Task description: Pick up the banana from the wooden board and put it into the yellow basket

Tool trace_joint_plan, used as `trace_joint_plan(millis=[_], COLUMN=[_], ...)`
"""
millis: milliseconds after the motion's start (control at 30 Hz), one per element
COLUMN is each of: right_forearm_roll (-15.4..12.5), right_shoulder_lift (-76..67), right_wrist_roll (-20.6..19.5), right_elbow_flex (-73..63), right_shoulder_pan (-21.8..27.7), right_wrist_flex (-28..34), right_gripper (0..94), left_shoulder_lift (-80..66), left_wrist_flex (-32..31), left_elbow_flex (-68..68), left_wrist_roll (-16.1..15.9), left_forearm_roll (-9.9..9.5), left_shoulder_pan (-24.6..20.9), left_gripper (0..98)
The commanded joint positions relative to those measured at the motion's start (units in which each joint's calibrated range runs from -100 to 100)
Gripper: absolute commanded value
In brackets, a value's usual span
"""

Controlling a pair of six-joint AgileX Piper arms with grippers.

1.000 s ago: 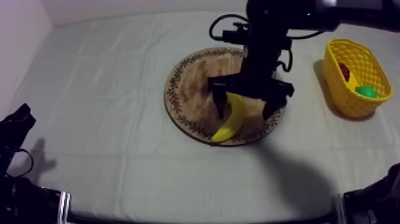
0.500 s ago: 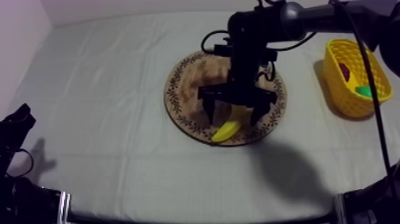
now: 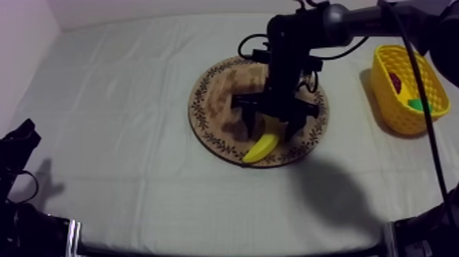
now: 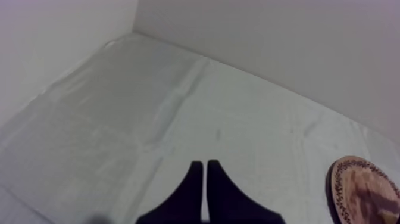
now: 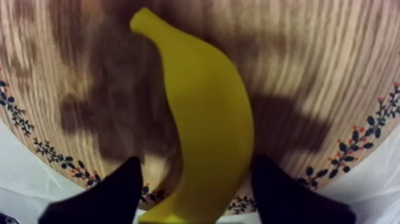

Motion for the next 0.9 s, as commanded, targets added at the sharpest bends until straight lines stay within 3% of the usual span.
trace_joint_plan(millis=[0,367,867], right_forearm_roll=[0.24,0.32,2.86], right_shoulder_lift=[-0.23,-1.48,-7.98], right_wrist_roll=[0.2,0.88,1.43], right_elbow_flex=[0.53,3.1,2.86], right_shoulder_pan=[-0.05,0.0,0.25], right_wrist_flex=[-0.53,-2.82,-1.31], right_gripper=[42.9,27.5,23.2], left_shoulder_lift=[0.02,0.02,0.02], left_wrist_flex=[-0.01,-0.01,-0.01], left_elbow_flex=[0.03,0.03,0.03], left_wrist_roll=[0.0,0.0,0.0], left_forearm_roll=[-0.01,-0.01,-0.01], left_shoulder_pan=[-0.02,-0.02,-0.02], left_gripper=[0.1,0.1,0.1])
